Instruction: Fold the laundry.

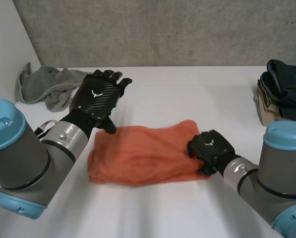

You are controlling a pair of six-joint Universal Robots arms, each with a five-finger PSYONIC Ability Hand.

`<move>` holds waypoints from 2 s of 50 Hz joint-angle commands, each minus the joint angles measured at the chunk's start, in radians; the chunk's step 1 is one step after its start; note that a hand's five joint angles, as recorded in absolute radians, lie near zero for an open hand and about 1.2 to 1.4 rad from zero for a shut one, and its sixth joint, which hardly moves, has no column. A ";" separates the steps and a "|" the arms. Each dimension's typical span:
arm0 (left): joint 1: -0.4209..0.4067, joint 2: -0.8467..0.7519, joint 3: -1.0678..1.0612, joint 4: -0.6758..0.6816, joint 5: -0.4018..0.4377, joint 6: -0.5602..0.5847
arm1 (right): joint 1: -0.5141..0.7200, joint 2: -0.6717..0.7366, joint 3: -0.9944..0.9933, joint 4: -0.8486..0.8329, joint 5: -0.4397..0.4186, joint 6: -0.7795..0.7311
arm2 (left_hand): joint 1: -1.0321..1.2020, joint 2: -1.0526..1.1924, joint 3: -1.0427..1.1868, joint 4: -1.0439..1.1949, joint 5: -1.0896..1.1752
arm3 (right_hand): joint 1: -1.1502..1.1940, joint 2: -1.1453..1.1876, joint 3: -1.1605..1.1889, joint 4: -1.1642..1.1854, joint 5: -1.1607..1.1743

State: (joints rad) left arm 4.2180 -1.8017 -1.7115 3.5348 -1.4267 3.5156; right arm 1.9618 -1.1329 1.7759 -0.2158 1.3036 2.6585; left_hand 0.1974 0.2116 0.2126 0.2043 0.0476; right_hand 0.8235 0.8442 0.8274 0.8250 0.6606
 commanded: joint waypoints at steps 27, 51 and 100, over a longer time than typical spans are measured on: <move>0.054 0.064 -0.037 -0.007 -0.018 -0.076 | 0.398 0.084 -0.294 0.024 0.131 -0.085 | -0.023 -0.037 -0.038 -0.030 -0.048 | -0.649 -0.670 -0.653 -0.650 -0.661; -0.151 -0.378 0.343 -0.302 -0.256 -0.268 | 0.101 0.163 -0.576 0.461 0.059 0.409 | -0.013 -0.027 -0.028 -0.020 -0.038 | -0.649 -0.670 -0.653 -0.650 -0.661; -0.101 -0.065 0.437 -0.355 0.477 -0.300 | 0.296 0.031 0.109 -0.299 0.149 0.057 | -0.023 -0.037 -0.038 -0.030 -0.048 | -0.649 -0.670 -0.653 -0.650 -0.661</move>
State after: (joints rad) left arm 4.0989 -1.8626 -1.2722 3.1914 -1.1433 3.2207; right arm 2.2577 -1.1769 1.8817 -0.3845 1.4369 2.7200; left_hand 0.1973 0.2116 0.2125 0.2043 0.0476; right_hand 0.2063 0.1935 0.2095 0.2104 0.0471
